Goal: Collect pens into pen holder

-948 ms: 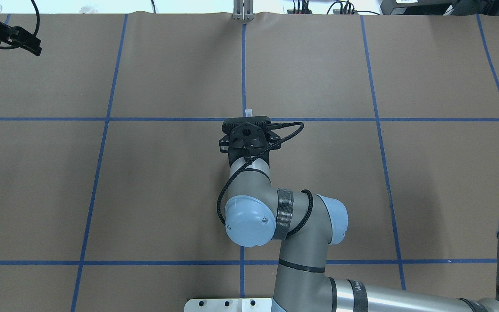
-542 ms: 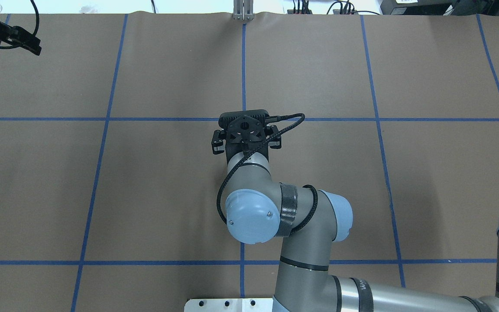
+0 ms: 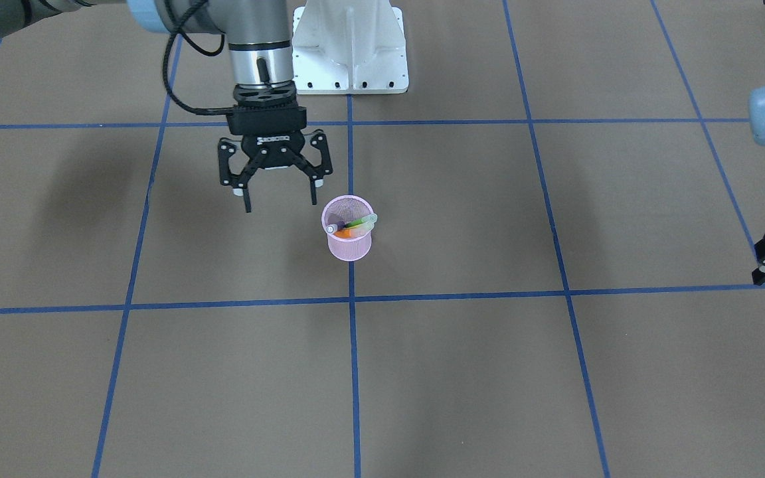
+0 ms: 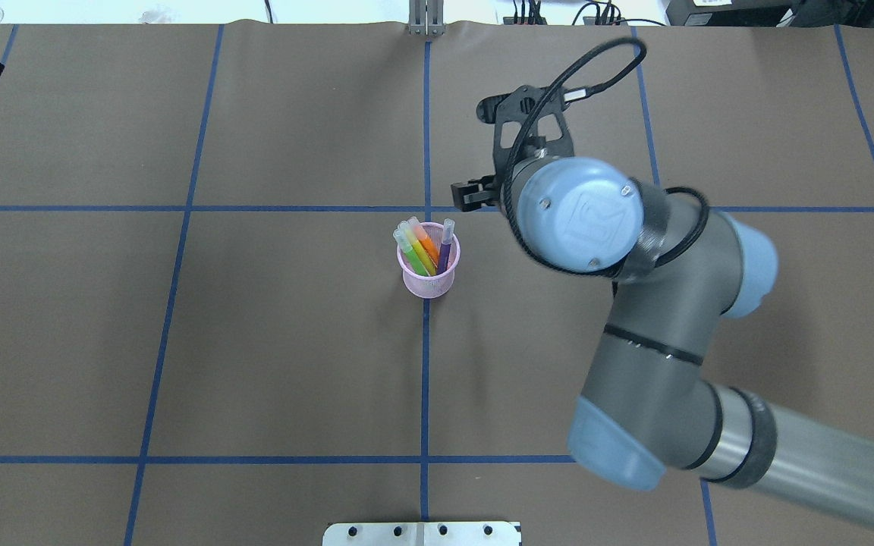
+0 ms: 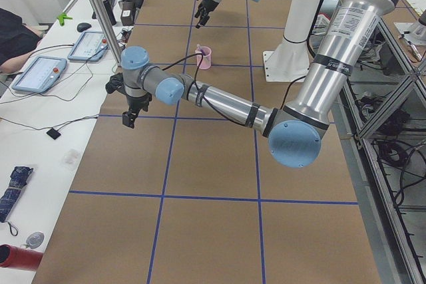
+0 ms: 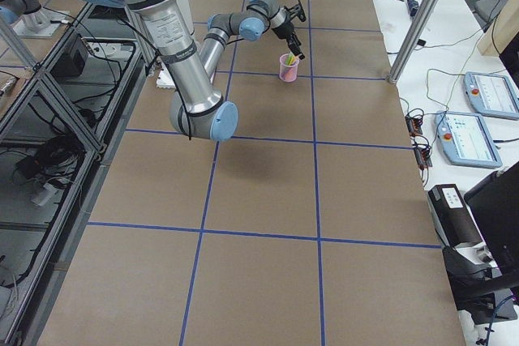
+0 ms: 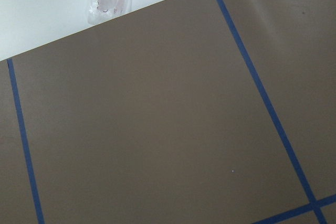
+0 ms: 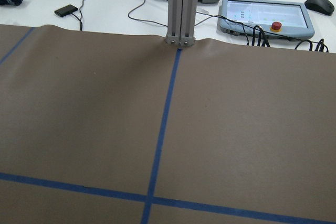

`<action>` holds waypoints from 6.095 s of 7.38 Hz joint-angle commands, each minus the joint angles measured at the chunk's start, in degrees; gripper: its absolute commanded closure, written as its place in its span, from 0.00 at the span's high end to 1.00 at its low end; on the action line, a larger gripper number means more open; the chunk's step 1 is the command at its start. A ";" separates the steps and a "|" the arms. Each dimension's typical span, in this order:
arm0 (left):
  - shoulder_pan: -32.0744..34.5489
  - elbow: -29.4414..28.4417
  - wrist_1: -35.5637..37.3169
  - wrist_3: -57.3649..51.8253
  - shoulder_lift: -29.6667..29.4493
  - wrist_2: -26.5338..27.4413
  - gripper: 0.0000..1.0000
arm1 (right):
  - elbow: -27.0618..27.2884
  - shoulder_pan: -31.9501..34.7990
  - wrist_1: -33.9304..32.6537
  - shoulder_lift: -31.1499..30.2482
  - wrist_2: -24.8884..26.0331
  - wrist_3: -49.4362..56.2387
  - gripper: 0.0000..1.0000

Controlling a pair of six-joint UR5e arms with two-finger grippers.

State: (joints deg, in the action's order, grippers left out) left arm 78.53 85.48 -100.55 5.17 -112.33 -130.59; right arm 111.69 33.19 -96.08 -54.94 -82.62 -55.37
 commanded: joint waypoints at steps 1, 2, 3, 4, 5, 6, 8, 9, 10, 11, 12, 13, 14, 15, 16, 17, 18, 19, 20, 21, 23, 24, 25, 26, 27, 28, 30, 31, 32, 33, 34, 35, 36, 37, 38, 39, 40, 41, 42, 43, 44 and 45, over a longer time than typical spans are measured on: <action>5.73 -5.48 4.01 -11.35 -0.09 -5.00 1.00 | 4.06 14.03 -11.31 -4.45 -19.42 17.31 1.00; 8.10 -8.29 8.75 -22.64 -0.17 -4.94 1.00 | 3.54 22.45 -11.67 -8.74 -30.39 28.97 1.00; 10.04 -8.32 12.71 -31.89 -0.17 -1.20 1.00 | 2.06 30.10 -11.85 -14.70 -35.98 41.09 1.00; 11.89 -7.79 12.84 -38.50 0.09 2.06 1.00 | -1.78 35.49 -12.20 -19.98 -37.42 53.92 1.00; 12.34 -7.79 12.92 -38.40 0.78 1.92 1.00 | -6.09 39.11 -11.33 -22.64 -37.61 60.22 1.00; 13.30 -6.31 10.66 -38.66 4.53 1.65 1.00 | -7.52 39.67 -11.24 -22.67 -35.70 60.20 1.00; 13.22 -8.30 8.36 -38.31 5.36 1.74 1.00 | -13.58 41.60 0.73 -23.44 -31.47 60.20 1.00; 13.22 -8.40 8.44 -38.66 6.06 1.83 1.00 | -14.64 41.69 5.94 -28.77 -31.81 60.11 1.00; 13.14 -8.75 8.18 -39.01 9.11 2.09 1.00 | -15.70 43.17 8.16 -29.69 -33.03 60.11 1.00; 13.14 -8.76 7.13 -37.53 10.36 2.09 1.00 | -18.49 45.97 8.36 -29.79 -39.14 60.20 1.00; 13.14 -8.32 6.69 -28.82 11.33 1.74 1.00 | -20.70 48.78 8.27 -30.05 -47.90 60.03 1.00; 13.14 -6.14 6.51 -22.38 12.64 1.65 1.00 | -21.68 50.38 8.27 -31.45 -51.29 59.94 1.00; 13.14 -4.64 6.94 -21.36 13.53 1.39 1.00 | -21.69 51.70 8.27 -32.77 -51.33 59.94 1.00; 13.22 -4.02 7.47 -19.87 14.23 -2.79 1.00 | -21.69 54.23 8.36 -33.91 -51.59 59.94 1.00; 13.22 -3.84 6.95 -16.81 15.28 -6.05 1.00 | -21.77 55.83 8.36 -35.75 -52.81 59.94 1.00; 13.31 -2.96 7.21 -16.60 15.47 -5.82 1.00 | -21.69 57.06 8.36 -36.03 -53.17 58.81 1.00; 13.40 -2.87 7.21 -16.60 15.82 -5.82 1.00 | -21.77 57.86 8.36 -36.03 -54.22 57.23 1.00; 13.66 -2.08 7.21 -16.51 17.30 -5.82 1.00 | -21.69 58.13 8.36 -36.03 -54.75 57.21 1.00; 13.75 -0.34 7.21 -13.73 18.27 -5.73 1.00 | -21.60 58.21 8.45 -36.03 -56.41 57.30 1.00; 13.75 1.94 7.21 -11.35 19.59 -5.47 1.00 | -21.42 58.22 8.45 -36.12 -57.21 57.30 1.00; 13.58 7.82 7.39 -7.74 22.56 -0.38 1.00 | -20.98 58.22 8.71 -36.47 -57.21 57.30 1.00; 13.49 7.77 7.74 -7.64 22.68 -0.63 1.00 | -21.16 58.22 8.71 -36.38 -57.13 57.30 1.00; 13.31 7.77 7.74 -5.46 22.59 -0.72 1.00 | -21.07 58.22 8.71 -36.38 -57.13 57.30 1.00; 13.22 7.77 7.13 -2.74 22.59 -0.90 1.00 | -21.16 58.22 8.71 -36.38 -57.21 57.21 1.00; 13.14 7.68 7.04 -2.71 22.59 -0.90 1.00 | -21.16 58.22 8.71 -36.38 -57.30 57.21 1.00; 13.14 7.77 7.04 -2.71 22.59 -0.90 1.00 | -21.25 58.22 8.63 -36.38 -57.30 57.21 1.00; 13.14 7.68 7.04 -2.71 22.68 -0.90 1.00 | -20.81 58.22 8.63 -36.12 -57.39 57.13 1.00; 13.14 7.68 7.04 -2.71 22.68 -0.90 1.00 | -20.28 58.22 8.71 -36.12 -57.39 55.99 1.00; 13.14 7.68 6.95 -2.71 22.68 -0.90 1.00 | -18.54 58.22 8.80 -36.38 -57.48 53.37 1.00; 13.05 7.68 6.95 -2.71 22.68 -0.90 1.00 | -17.22 58.22 8.80 -37.95 -57.30 52.91 1.00; 13.05 7.68 6.86 -2.71 22.68 -0.90 1.00 | -17.03 58.22 8.89 -38.49 -57.22 52.91 1.00; 13.05 7.68 6.86 -2.71 22.68 -0.90 1.00 | -17.03 58.22 8.89 -38.84 -57.21 52.99 1.00; 13.05 7.68 6.77 -2.71 22.68 -0.90 1.00 | -15.98 58.22 8.89 -40.15 -57.13 53.52 1.00; 13.05 7.68 6.77 -2.71 22.68 -0.90 1.00 | -15.10 58.22 8.89 -40.51 -57.13 53.26 1.00; 13.05 7.68 6.77 -2.80 22.68 -0.90 1.00 | -15.09 58.22 8.72 -40.43 -56.95 52.82 1.00; 13.13 7.68 6.77 -2.80 22.68 -0.90 1.00 | -14.92 58.22 8.71 -40.43 -56.60 52.82 1.00; 13.05 7.68 6.77 -2.80 22.68 -0.90 1.00 | -14.92 58.22 8.71 -40.51 -56.34 52.82 1.00; 13.05 7.68 6.77 -2.80 22.68 -0.81 1.00 | -14.92 58.22 8.71 -40.51 -56.34 52.90 1.00; 13.05 7.68 6.77 -2.80 22.68 -0.90 1.00 | -14.92 58.22 8.71 -40.51 -56.42 52.91 1.00; 13.05 7.59 6.86 -2.80 22.68 -0.90 1.00 | -15.01 58.22 8.71 -40.51 -56.42 52.91 1.00; 13.05 7.59 6.86 -2.80 22.68 -0.90 1.00 | -14.92 58.22 8.80 -40.69 -56.86 52.82 1.00; 13.05 7.59 7.03 -2.80 22.59 -0.98 1.00 | -14.92 58.22 8.80 -40.78 -56.86 52.82 1.00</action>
State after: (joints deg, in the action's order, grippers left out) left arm 91.58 93.09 -93.66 2.37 -89.66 -131.50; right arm 96.75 91.41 -87.31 -95.58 -139.33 -2.52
